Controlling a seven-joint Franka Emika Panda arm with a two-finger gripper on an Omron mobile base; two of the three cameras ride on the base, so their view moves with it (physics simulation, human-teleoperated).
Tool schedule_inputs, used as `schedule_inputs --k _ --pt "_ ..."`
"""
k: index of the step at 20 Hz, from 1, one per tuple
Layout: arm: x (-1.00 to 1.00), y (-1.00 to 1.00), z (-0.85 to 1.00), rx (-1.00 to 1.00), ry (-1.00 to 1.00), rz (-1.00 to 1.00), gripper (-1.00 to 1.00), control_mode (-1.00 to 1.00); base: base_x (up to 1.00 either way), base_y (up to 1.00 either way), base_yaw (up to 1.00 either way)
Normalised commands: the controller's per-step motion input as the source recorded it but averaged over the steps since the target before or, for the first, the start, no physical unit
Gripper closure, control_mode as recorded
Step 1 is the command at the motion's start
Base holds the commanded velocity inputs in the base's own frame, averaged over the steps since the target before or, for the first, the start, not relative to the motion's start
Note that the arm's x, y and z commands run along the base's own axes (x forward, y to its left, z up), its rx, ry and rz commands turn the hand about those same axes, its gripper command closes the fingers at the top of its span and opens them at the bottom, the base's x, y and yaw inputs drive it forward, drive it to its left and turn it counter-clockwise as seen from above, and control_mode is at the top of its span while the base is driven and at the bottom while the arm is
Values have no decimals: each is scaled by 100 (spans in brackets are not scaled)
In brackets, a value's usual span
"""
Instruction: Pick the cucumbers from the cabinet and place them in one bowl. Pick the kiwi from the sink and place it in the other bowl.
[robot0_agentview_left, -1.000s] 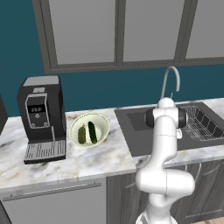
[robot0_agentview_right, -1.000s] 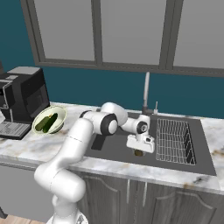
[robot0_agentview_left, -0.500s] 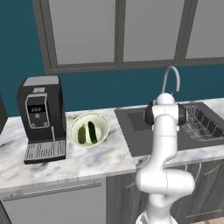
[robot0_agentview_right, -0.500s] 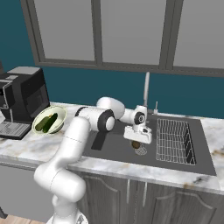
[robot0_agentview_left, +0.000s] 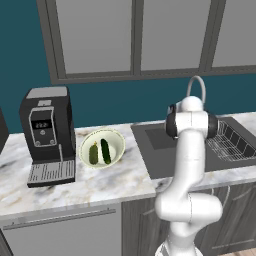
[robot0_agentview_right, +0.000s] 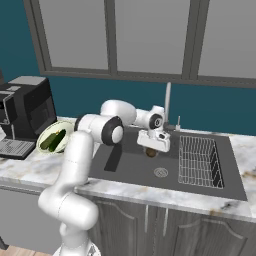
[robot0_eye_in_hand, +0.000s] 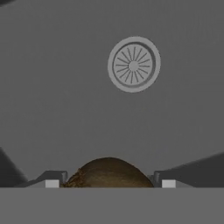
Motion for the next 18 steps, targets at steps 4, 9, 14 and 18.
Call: schedule_inputs --k 4,9,14,18 --pt "-39 7 98 0 0 -1 100 -100 0 0 0" --pt "-47 1 52 -2 -9 1 100 -100 0 0 0" --pt "-10 2 2 0 0 0 100 -100 0 0 0" --pt "-9 0 0 0 0 0 100 100 -10 0 0"
